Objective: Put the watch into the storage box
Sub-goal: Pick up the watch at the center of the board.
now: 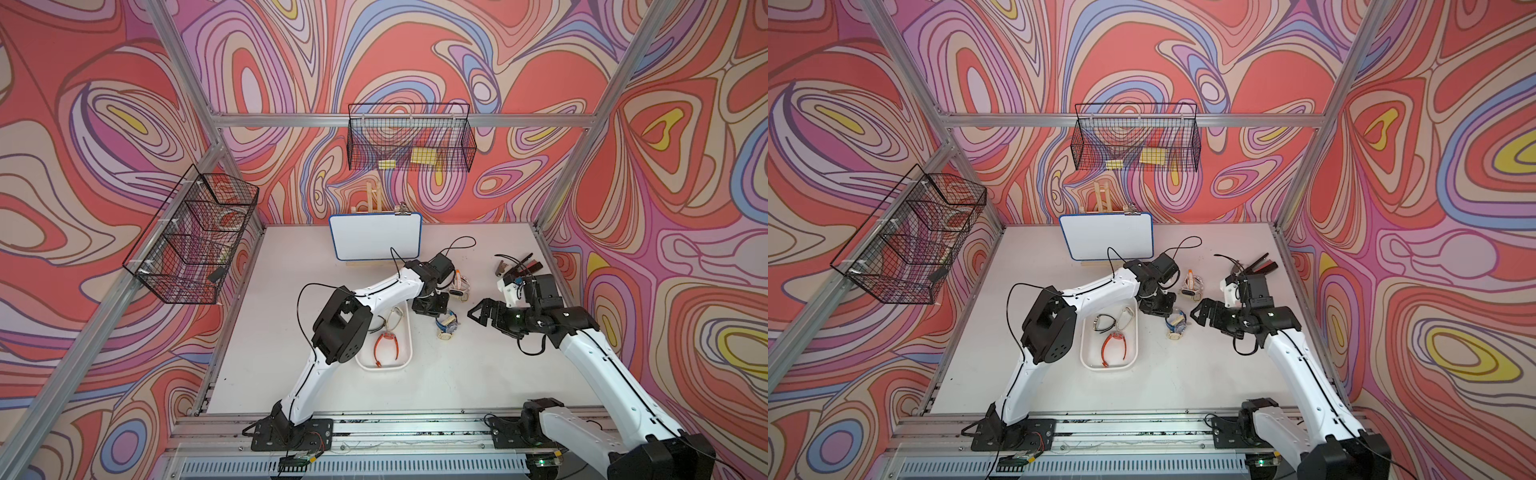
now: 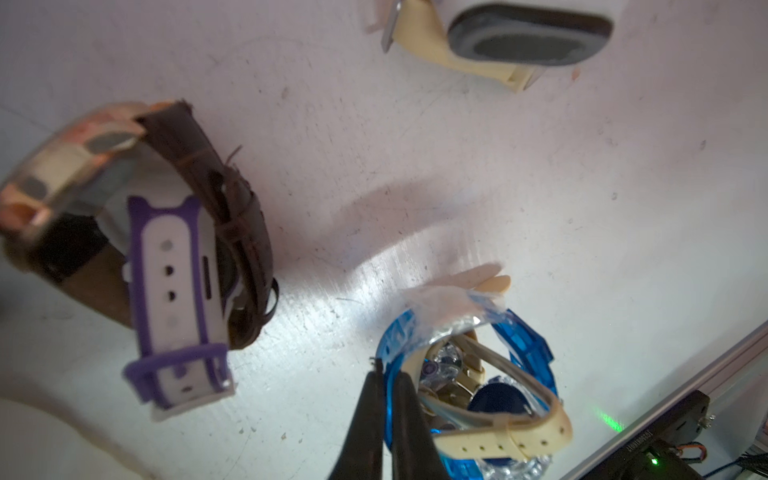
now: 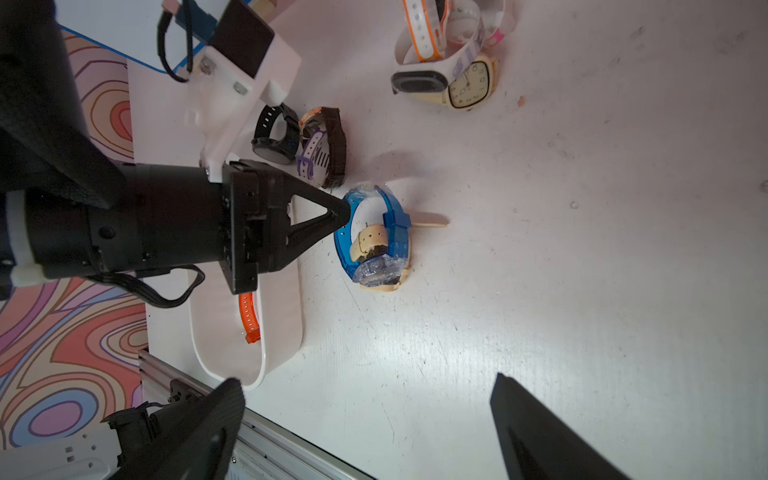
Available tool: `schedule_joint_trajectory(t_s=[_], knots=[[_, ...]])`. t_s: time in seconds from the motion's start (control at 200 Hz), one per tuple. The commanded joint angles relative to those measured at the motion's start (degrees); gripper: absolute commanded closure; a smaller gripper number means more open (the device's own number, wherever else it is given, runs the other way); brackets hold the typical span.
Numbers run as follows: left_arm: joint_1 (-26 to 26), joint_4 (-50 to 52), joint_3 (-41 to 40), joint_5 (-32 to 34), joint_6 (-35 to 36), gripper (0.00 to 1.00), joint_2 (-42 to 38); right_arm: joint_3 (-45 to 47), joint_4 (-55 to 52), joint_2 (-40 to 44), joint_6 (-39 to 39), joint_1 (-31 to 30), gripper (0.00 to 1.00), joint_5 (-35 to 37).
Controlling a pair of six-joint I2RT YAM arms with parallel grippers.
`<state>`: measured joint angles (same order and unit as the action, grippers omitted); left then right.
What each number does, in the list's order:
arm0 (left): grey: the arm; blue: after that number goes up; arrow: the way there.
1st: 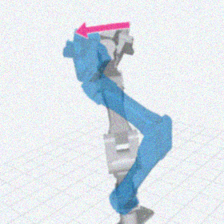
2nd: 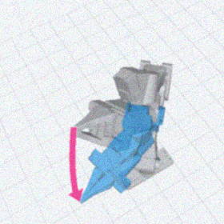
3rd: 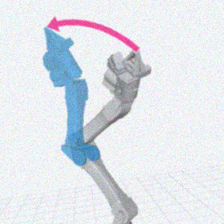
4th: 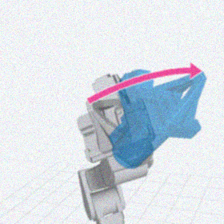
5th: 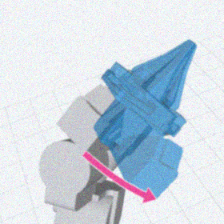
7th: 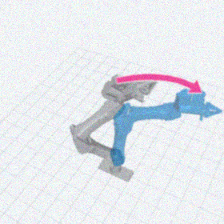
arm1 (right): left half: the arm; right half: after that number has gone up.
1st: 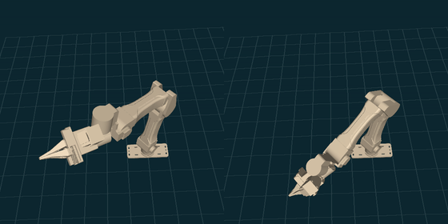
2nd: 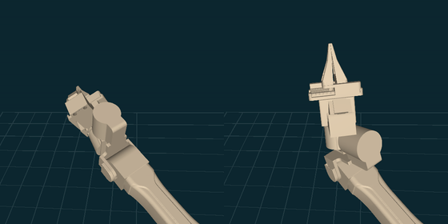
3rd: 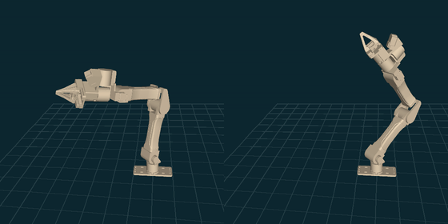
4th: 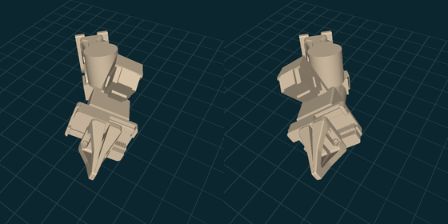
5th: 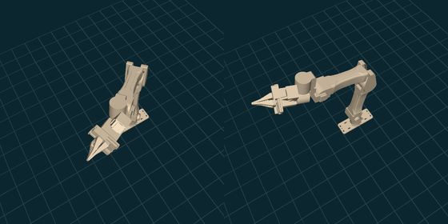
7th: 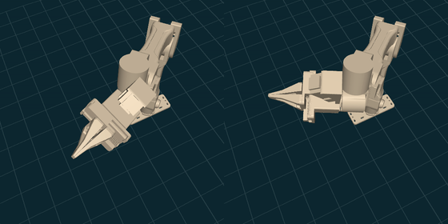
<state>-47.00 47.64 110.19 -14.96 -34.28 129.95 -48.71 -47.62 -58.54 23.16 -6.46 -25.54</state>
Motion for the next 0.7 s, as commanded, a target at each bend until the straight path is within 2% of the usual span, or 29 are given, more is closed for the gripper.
schedule_joint_trajectory(t_s=[0.0,0.521,0.696], knots=[[-0.66,1.33,1.44,-1.12,0.78,0.99,-3.79,-1.34,-1.20,0.96,-1.08,-0.22,0.02,0.48],[-1.53,6.66,6.82,-2.93,3.07,1.00,-4.65,-2.69,-2.37,0.61,-2.10,-0.18,0.02,1.98],[-1.04,4.41,4.12,-4.73,2.26,1.00,-5.08,-2.10,-2.70,-1.13,-0.65,-0.18,0.02,2.07]])
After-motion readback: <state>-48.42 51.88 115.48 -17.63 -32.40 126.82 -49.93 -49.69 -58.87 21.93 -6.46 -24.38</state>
